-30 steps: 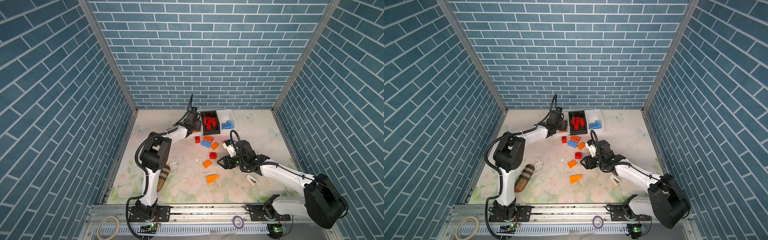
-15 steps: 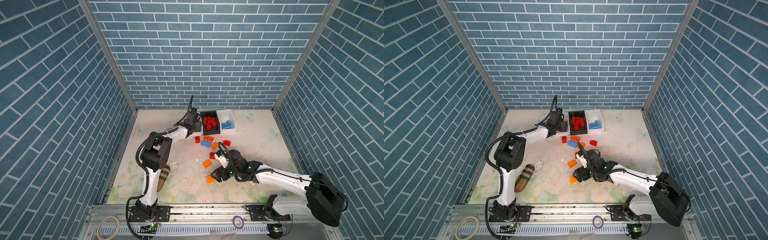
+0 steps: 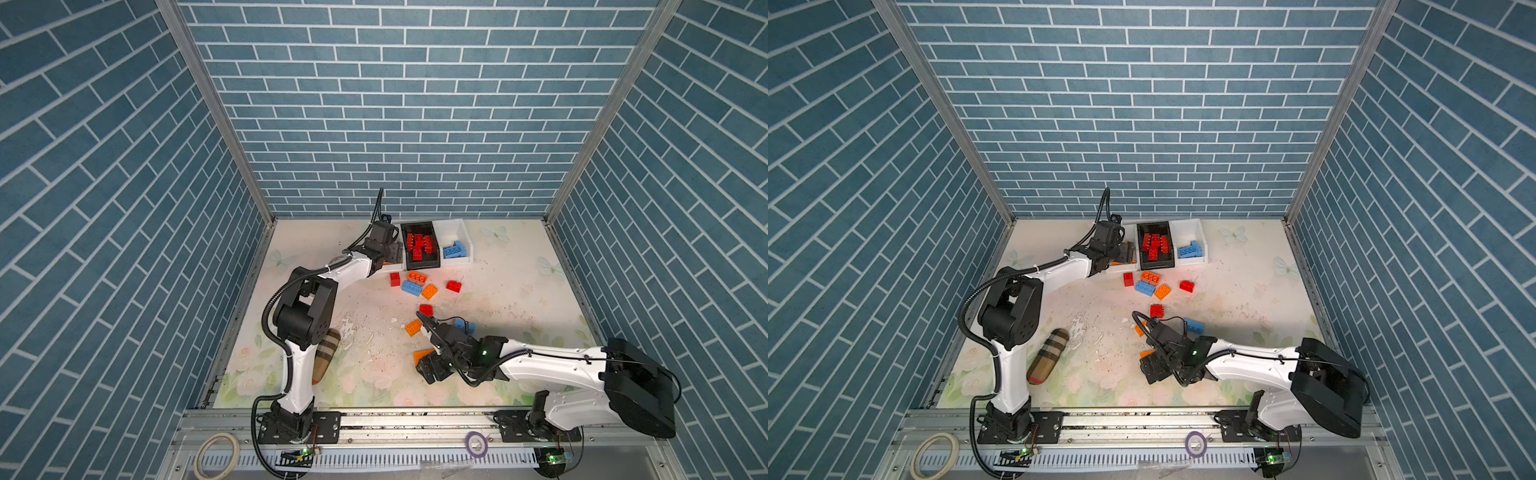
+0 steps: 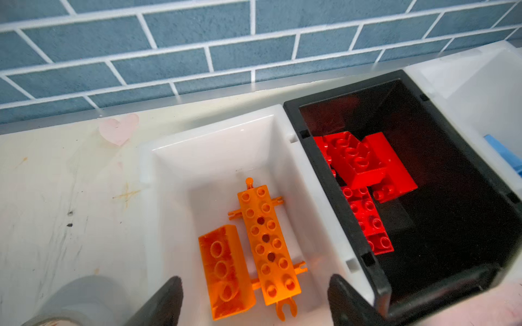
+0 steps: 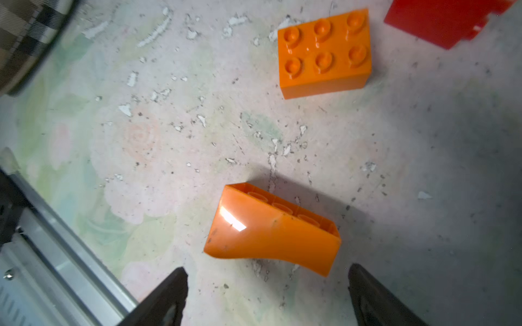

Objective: Sort the legos into containers by color
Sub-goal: Place the lego in the container, then pick up the lego from the bottom-center of the table.

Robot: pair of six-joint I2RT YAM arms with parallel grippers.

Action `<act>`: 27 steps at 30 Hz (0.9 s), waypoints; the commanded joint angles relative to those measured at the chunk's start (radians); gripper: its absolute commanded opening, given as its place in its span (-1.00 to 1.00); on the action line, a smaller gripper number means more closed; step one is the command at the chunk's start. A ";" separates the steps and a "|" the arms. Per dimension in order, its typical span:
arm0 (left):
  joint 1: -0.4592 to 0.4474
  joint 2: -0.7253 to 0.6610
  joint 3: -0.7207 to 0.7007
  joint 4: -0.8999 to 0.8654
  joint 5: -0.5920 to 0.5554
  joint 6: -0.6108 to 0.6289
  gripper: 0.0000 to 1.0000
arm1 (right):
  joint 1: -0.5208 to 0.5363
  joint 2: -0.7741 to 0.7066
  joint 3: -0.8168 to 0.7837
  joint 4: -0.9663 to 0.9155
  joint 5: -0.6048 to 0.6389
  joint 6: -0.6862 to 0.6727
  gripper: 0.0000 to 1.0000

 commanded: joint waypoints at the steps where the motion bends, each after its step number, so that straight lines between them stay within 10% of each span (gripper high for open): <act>1: 0.004 -0.072 -0.049 0.005 0.009 -0.018 0.66 | 0.013 0.045 0.054 -0.025 0.067 0.073 0.80; 27: 0.000 -0.395 -0.470 0.093 0.033 -0.124 0.66 | 0.023 0.222 0.187 -0.109 0.135 0.101 0.64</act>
